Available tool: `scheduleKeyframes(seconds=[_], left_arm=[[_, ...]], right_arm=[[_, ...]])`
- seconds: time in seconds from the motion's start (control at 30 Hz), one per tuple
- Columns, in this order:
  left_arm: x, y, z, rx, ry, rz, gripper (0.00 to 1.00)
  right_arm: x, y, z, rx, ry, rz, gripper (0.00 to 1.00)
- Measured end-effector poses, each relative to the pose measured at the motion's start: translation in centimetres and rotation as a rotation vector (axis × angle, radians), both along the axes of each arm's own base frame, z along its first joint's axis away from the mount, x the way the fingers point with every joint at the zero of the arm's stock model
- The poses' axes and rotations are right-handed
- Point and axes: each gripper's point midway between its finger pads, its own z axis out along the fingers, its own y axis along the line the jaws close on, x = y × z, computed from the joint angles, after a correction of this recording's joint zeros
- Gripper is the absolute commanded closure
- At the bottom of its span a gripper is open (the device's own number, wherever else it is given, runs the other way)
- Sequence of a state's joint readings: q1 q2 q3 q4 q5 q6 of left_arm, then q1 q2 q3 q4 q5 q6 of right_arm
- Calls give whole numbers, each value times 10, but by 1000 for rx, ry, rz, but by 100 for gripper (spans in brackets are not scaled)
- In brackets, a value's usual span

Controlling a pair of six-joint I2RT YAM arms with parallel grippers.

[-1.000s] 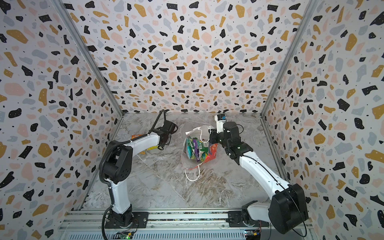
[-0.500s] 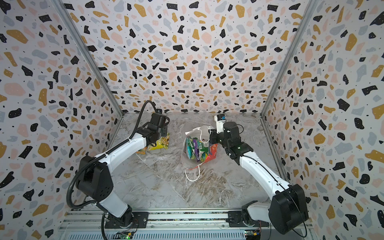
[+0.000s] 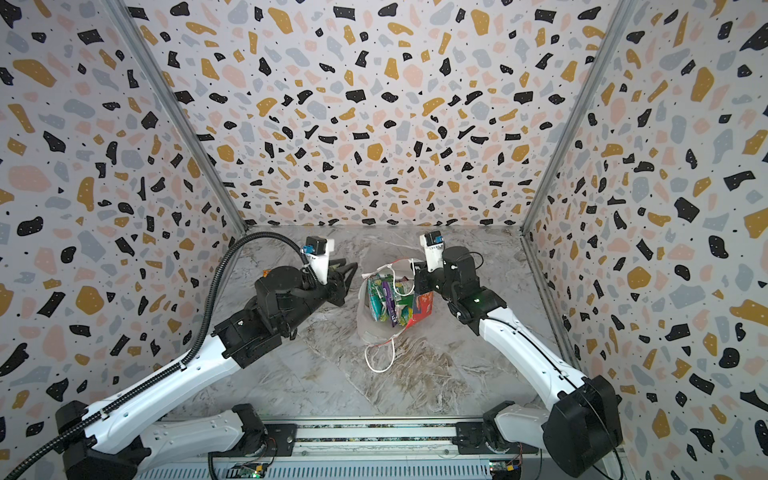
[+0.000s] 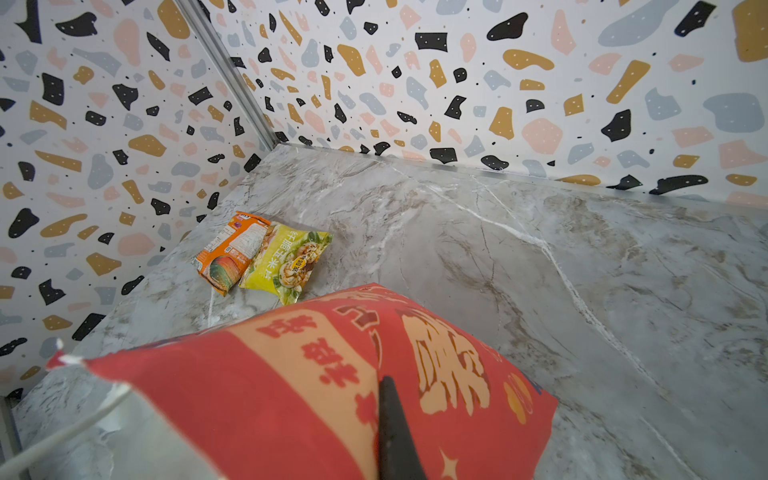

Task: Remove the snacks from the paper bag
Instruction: 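Move the left gripper back into the bag over the green packets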

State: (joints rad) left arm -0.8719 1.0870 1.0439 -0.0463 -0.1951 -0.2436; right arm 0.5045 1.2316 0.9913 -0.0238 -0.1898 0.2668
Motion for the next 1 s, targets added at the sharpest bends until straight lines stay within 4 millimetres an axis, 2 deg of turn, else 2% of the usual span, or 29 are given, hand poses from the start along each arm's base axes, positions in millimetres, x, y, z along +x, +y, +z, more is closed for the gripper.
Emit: scheduleKeyframes(seconds=[0.1, 0.27, 0.4, 0.5, 0.6, 0.83, 1.0], left_arm=[[-19, -30, -18, 26, 40, -112, 67], [-28, -62, -65, 83, 146, -173, 73], [-24, -75, -101, 114, 237, -154, 76], [-22, -72, -121, 130, 286, -109, 77], [-18, -66, -126, 130, 301, -59, 79], [-13, -58, -121, 105, 290, 13, 78], [-8, -65, -139, 129, 332, 29, 78]], right_arm=[[-7, 4, -1, -3, -9, 18, 100], [-16, 6, -7, -11, -13, 35, 100], [-18, 7, -8, -7, -19, 38, 100], [-18, 7, -8, -7, -23, 34, 100], [-17, 6, -8, -7, -25, 29, 100], [-16, 6, -8, -3, -26, 22, 100], [-16, 6, -7, -1, -27, 17, 100]])
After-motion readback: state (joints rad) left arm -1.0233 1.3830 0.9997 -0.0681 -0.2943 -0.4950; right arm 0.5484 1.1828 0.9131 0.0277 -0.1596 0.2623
